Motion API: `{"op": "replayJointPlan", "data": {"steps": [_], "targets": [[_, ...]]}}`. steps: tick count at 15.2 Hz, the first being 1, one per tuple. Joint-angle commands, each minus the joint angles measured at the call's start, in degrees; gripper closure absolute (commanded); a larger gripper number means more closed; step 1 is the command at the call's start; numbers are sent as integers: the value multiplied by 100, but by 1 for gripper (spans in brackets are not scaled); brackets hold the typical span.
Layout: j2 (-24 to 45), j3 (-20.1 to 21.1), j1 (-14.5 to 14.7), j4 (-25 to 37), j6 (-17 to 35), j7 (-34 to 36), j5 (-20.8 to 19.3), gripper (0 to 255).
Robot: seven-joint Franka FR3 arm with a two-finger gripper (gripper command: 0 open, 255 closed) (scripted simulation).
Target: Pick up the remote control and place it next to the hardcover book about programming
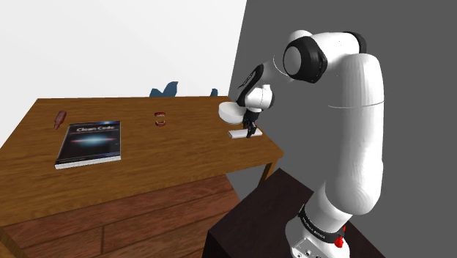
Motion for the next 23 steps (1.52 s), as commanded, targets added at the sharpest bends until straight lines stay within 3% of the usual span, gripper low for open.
{"op": "replayJointPlan", "data": {"steps": [1, 15, 23], "targets": [[-125, -78, 61, -28, -87, 62, -96, 255], [-957, -558, 430, 31, -857, 551, -830, 255], [-741, -253, 1108, 399, -982, 1599, -849, 255]]}}
